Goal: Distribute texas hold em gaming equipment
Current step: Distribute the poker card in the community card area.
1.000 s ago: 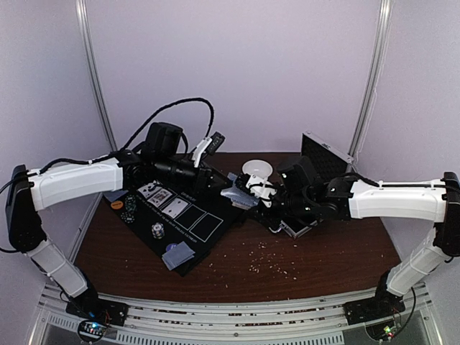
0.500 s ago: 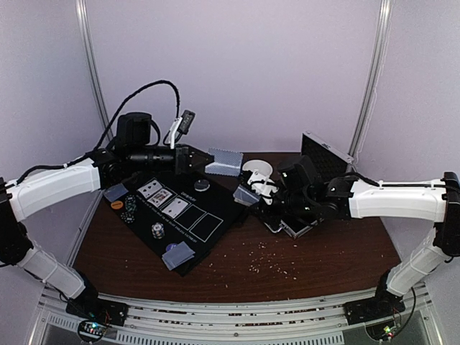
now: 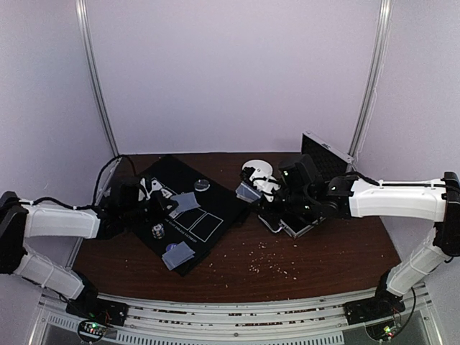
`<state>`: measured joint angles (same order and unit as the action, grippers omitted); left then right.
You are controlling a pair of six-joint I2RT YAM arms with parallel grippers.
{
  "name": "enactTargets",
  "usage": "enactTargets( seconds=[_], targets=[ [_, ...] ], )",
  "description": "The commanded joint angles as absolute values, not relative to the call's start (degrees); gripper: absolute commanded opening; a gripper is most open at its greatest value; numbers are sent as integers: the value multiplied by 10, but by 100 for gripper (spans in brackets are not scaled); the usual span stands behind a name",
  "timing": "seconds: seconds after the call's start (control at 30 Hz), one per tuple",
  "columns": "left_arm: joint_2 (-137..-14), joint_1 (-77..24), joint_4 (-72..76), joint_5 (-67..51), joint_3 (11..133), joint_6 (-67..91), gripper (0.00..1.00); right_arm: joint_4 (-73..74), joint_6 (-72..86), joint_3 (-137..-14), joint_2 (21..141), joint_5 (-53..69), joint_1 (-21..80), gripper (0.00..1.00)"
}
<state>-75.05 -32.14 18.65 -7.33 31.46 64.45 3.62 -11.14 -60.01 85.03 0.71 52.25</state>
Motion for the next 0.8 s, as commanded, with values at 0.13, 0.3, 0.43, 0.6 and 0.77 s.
enactTargets(
  seconds=[0.13,0.3,0.43,0.6,0.77],
  targets=[
    [-877,-357,334,6,323,848,0,27,-107,-593,830,6,520,39],
    [-907,-366,309,46,343,882,0,26,-110,-584,821,2,519,39],
    [-906,-369,266,83,355,892,0,25,-113,-582,821,3,520,39],
    [-910,-378,218,106,378,891,4,25,-115,-583,823,3,520,39],
    [-923,-379,205,117,379,909,4,27,-117,-587,822,6,520,39]
  ],
)
